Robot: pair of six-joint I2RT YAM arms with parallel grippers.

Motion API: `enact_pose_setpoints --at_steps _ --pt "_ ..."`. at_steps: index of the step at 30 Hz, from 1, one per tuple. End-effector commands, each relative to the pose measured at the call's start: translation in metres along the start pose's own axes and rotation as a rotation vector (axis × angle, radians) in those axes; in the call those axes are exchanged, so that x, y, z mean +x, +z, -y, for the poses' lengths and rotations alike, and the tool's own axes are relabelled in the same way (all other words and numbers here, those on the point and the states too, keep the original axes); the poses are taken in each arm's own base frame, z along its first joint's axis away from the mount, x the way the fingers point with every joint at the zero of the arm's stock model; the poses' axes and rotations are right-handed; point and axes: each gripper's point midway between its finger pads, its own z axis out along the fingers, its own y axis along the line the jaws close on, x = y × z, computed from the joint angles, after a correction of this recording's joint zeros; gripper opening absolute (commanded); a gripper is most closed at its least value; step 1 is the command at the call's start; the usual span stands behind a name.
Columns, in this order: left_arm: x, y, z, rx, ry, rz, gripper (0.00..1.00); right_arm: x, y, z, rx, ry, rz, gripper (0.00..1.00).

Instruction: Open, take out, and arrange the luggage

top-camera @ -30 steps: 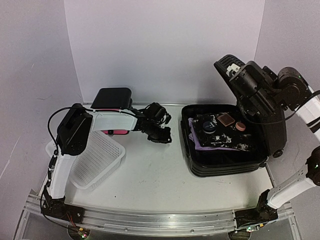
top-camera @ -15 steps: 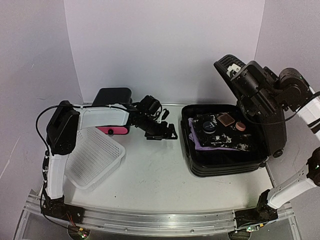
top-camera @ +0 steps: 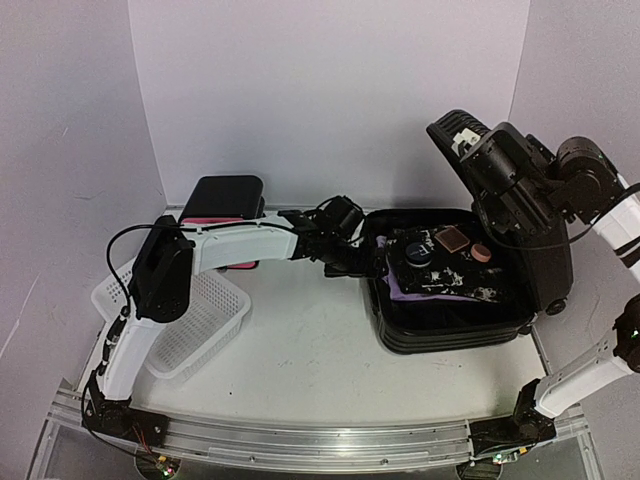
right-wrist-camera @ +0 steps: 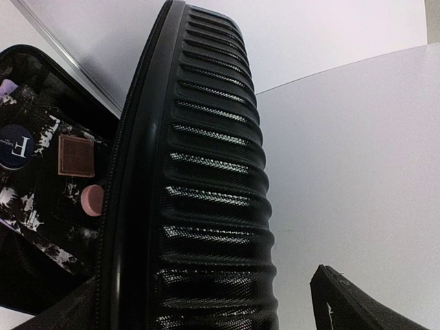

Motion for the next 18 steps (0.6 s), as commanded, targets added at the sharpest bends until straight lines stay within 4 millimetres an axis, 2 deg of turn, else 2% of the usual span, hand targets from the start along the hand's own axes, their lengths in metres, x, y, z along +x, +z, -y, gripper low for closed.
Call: enact_pose_setpoints --at_steps 1,5,12,18 --pt "0.000 0.000 -0.037 -0.205 0.040 0.022 0.96 0.009 -0.004 0.021 0.041 0.069 0.007 0.98" --pt "0.014 0.000 -0.067 -0.321 0.085 -0.006 0.91 0.011 -0.004 0.025 0.062 0.065 0.002 0.98" --pt "0.033 -0.011 -0.124 -0.442 0.075 -0.068 0.82 0.025 -0.011 0.046 0.090 0.120 0.014 0.98" --pt "0.045 -0.023 -0.148 -0.505 0.098 -0.096 0.80 0.035 -0.013 0.054 0.110 0.136 0.015 0.98"
